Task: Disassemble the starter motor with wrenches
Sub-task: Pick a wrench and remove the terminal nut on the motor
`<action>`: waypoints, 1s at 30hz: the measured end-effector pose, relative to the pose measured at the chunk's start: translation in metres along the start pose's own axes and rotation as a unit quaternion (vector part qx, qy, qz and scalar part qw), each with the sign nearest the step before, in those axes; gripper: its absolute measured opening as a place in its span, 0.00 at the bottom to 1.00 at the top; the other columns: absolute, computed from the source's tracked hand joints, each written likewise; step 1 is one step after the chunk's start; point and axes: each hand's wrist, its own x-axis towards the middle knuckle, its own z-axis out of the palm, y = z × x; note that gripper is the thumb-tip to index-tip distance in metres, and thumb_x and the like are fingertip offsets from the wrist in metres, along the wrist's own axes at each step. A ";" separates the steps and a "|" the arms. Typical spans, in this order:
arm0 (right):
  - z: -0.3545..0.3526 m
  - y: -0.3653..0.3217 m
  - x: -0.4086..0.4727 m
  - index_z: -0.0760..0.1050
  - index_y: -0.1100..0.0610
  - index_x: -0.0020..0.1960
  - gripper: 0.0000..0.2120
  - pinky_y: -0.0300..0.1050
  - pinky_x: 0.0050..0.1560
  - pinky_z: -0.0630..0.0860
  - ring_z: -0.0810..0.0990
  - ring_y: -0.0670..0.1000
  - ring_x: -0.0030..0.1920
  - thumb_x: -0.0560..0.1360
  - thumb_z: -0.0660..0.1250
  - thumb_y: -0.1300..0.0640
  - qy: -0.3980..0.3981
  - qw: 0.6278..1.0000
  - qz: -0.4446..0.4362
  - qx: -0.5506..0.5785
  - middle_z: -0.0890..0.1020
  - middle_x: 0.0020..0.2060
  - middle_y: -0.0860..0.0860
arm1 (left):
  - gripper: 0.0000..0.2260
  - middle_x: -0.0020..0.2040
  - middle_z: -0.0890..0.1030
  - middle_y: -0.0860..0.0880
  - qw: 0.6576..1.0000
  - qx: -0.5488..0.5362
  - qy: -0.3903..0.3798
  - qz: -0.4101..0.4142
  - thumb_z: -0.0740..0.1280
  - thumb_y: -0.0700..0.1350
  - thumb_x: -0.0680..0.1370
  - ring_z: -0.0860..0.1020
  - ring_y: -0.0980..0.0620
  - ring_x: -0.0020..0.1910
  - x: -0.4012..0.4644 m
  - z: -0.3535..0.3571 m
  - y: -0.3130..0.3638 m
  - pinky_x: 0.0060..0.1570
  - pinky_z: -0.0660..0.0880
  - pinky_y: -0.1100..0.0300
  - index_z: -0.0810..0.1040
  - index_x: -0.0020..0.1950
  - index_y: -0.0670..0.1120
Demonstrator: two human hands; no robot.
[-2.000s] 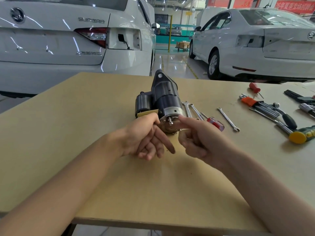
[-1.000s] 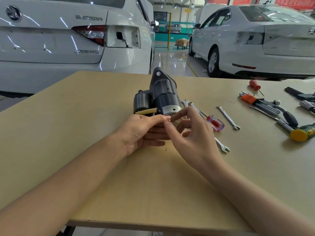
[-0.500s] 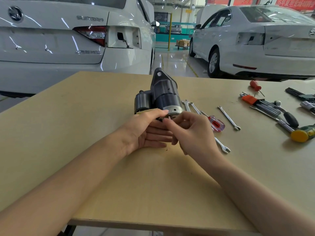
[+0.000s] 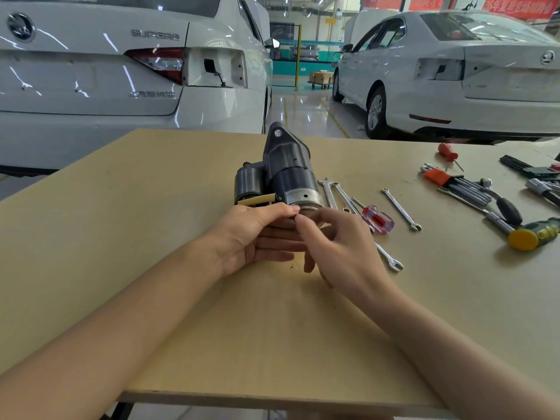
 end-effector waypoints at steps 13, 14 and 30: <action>-0.001 -0.002 0.008 0.74 0.64 0.37 0.13 0.33 0.19 0.58 0.64 0.48 0.15 0.75 0.70 0.57 -0.041 0.972 0.105 0.204 0.75 0.22 0.57 | 0.13 0.41 0.85 0.39 1.000 -0.001 -0.010 0.001 0.71 0.51 0.73 0.84 0.45 0.35 -0.001 -0.003 0.000 0.34 0.81 0.57 0.85 0.41 0.41; 0.000 -0.002 0.008 0.73 0.66 0.37 0.13 0.34 0.18 0.59 0.64 0.47 0.15 0.74 0.71 0.59 -0.029 0.977 0.087 0.193 0.75 0.21 0.55 | 0.13 0.40 0.85 0.39 1.000 0.002 -0.004 0.007 0.73 0.52 0.71 0.84 0.44 0.35 -0.001 -0.002 0.000 0.33 0.80 0.57 0.85 0.40 0.41; -0.002 -0.004 -0.001 0.78 0.57 0.41 0.14 0.35 0.20 0.64 0.70 0.45 0.17 0.77 0.65 0.48 -0.002 0.998 0.032 0.062 0.79 0.23 0.53 | 0.08 0.42 0.85 0.40 1.000 -0.001 -0.023 -0.007 0.68 0.43 0.76 0.85 0.46 0.37 -0.001 -0.002 0.001 0.32 0.80 0.58 0.84 0.45 0.40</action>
